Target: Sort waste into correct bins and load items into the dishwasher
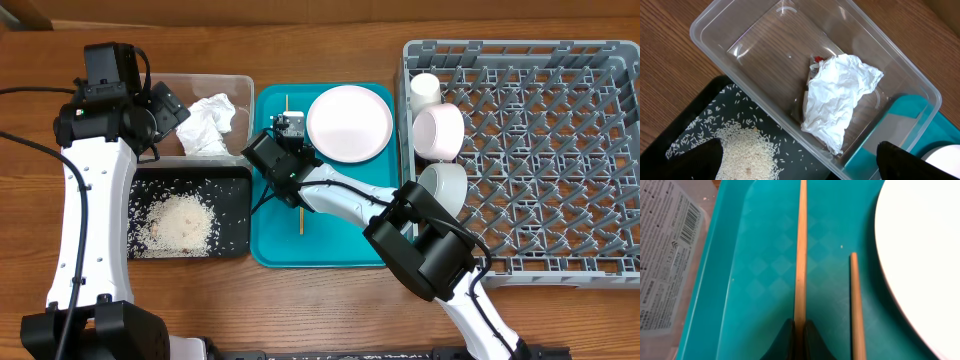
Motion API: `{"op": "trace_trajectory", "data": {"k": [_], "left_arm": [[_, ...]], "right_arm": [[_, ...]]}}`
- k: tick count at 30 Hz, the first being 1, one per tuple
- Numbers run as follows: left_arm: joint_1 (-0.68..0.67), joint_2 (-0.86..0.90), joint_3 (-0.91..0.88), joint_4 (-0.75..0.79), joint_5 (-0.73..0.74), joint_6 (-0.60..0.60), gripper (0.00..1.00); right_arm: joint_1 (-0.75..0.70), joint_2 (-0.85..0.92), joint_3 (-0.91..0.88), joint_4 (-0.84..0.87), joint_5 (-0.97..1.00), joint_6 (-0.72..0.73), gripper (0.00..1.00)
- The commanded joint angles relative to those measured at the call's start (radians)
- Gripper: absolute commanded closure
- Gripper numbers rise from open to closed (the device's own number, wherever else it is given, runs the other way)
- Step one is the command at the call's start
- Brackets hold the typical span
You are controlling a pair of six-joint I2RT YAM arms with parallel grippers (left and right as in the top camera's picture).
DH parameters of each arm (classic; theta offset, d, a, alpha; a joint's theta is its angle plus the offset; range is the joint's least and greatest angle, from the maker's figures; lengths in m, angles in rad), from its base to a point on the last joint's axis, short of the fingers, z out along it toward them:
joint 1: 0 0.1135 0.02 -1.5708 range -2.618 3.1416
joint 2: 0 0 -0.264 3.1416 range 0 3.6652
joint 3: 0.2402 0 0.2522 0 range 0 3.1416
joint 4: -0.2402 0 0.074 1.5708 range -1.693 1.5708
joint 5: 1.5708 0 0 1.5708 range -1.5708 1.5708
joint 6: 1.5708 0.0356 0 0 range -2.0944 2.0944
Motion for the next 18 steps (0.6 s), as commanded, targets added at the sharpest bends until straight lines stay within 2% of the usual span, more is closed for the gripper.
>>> {"op": "trace_trajectory", "data": {"k": [1, 9, 18], "left_arm": [[0.003, 0.003, 0.012, -0.002, 0.004, -0.013, 0.00], [0.003, 0.003, 0.012, -0.002, 0.004, -0.013, 0.00], [0.003, 0.003, 0.012, -0.002, 0.004, -0.013, 0.00]], "right_arm": [[-0.002, -0.033, 0.006, 0.028, -0.035, -0.062, 0.96], [-0.011, -0.257, 0.011, -0.018, -0.073, -0.077, 0.96], [-0.100, -0.468, 0.011, -0.344, -0.085, -0.235, 0.96]]}}
